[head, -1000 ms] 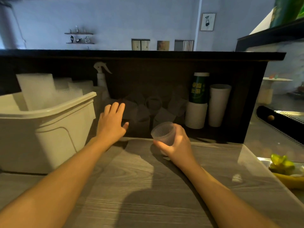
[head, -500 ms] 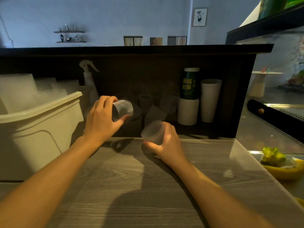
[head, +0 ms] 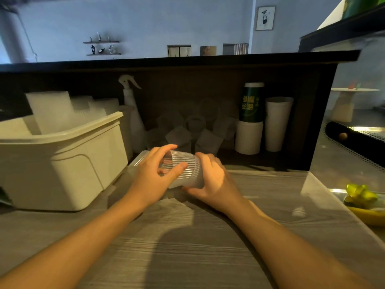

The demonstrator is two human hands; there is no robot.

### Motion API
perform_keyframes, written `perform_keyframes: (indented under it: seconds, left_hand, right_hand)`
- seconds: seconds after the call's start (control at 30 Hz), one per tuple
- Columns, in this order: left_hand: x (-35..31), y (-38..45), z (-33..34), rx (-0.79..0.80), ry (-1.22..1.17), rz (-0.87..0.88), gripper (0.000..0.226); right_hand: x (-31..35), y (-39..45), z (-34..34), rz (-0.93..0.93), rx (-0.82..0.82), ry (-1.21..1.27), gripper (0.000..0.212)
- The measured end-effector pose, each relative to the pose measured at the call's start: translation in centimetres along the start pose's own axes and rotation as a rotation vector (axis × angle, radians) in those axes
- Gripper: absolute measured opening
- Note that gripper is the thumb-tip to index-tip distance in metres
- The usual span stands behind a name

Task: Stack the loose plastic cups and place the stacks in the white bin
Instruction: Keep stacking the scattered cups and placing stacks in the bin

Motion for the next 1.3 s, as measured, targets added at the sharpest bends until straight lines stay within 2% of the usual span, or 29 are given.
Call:
perform_keyframes:
  seconds: [0.1,0.27,0.4,0.47,0.57,0.63,0.67,0.8,0.87,0.97,1.2,1.3]
  left_hand:
    - [0.1,-0.3,0.4,0.039,0.06,0.006,0.054]
    - [0.8,-0.9,1.8,0.15,0.102,0.002,0.069]
    - [0.2,-1.8,3.7,0.228,0.238,0.037,0.076]
    - [-0.8,-1.5,2.7,0.137,0.329,0.135,0.076]
    - [-1.7,-1.0,-0.4,-0.126,0.425,0.238,0.068]
    - [-1.1,-0.4,-2.5,-0.259,0.468,0.188,0.064]
    - [-0.1,0.1,-3.1,-0.272,0.522,0.124,0.066]
    - [6.3,1.2,-3.9,-0.122,0.773,-0.235,0.09]
    - [7.9,1.2,-4.1,-0.094,0.723,-0.291,0.083]
    - [7.3,1.3,-4.2,-0.106,0.586,-0.27,0.07]
    - [4.6,1.6,-4.2,-0.102,0.165,-0.129,0.078]
    - [3.3,1.3,-4.1,-0.088,0.035,-0.093,0.068]
  right_hand:
    - [0.5,0.0,0.0,-0.035,0.006,-0.007,0.087]
    - [2.3,0.1,1.3,-0.148,0.087,-0.053,0.091]
    - [2.3,0.0,1.0,-0.147,0.045,-0.01,0.085]
    - [2.0,0.0,0.8,-0.123,0.018,0.006,0.086]
    - [1.3,0.1,0.8,-0.085,-0.003,0.007,0.084]
    - [0.5,0.1,0.6,-0.045,-0.019,0.007,0.084]
    - [0.1,0.0,0.4,-0.025,-0.026,0.006,0.084]
    - [-0.8,-0.4,-0.1,0.029,-0.044,0.019,0.089]
    - [-0.7,-0.5,-0.2,0.037,-0.044,0.025,0.089]
    - [-0.9,-0.6,-0.3,0.044,-0.043,0.025,0.089]
    - [-1.3,-0.5,-0.2,0.071,-0.047,0.0,0.09]
    - [-1.3,-0.6,-0.2,0.068,-0.041,-0.004,0.09]
Point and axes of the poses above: each hand's wrist, its own y-axis towards the middle knuckle, its own z-axis out of the palm, x = y × z, the point moved 10 cm from there along y, towards the middle knuckle, and after that the axes turned 10 degrees about -z, right-handed, at the moved point
